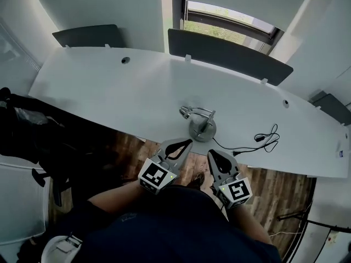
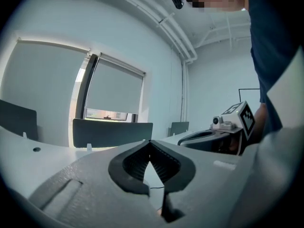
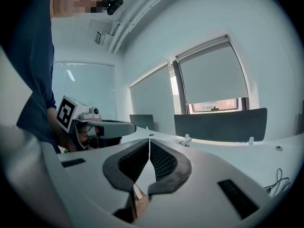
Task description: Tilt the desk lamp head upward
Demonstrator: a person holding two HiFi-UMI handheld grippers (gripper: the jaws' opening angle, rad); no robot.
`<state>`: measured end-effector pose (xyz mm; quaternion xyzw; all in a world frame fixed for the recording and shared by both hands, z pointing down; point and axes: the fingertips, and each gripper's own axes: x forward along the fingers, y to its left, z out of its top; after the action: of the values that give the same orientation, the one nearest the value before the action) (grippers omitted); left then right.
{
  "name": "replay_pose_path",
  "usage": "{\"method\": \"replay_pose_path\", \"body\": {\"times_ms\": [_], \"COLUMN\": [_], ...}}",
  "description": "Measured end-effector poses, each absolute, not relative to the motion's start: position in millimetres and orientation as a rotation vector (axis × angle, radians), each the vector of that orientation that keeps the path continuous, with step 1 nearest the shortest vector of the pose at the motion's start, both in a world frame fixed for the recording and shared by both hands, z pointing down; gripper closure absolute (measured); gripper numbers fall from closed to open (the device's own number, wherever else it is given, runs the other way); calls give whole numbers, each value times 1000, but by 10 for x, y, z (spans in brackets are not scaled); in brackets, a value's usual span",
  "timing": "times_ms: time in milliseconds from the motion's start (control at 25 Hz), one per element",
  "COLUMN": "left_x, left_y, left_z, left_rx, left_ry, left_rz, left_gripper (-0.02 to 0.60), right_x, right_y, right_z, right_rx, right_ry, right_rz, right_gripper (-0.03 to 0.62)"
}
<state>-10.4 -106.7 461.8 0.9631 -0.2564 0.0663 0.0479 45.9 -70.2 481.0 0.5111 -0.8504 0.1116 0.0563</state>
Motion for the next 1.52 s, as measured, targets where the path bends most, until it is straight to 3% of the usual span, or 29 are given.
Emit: {"method": "replay_pose_path", "body": {"times_ms": [1000,1520], "left_x": [218,283], "left_y": [-2016,-2321], "left_z": [5604,5974], "left_rx": [2897,2947], "left_ry": [-1023,-1102], "left_rz": [588,814], "left_gripper": [574,492], "right_x": [1057,1062], "right_y": [-1651,-1939], "right_z": [5628,6102], "right_rx": [1406,1371], "right_ry": [-2502,-2404], "right_rz": [300,296], "right_gripper": [579,455]}}
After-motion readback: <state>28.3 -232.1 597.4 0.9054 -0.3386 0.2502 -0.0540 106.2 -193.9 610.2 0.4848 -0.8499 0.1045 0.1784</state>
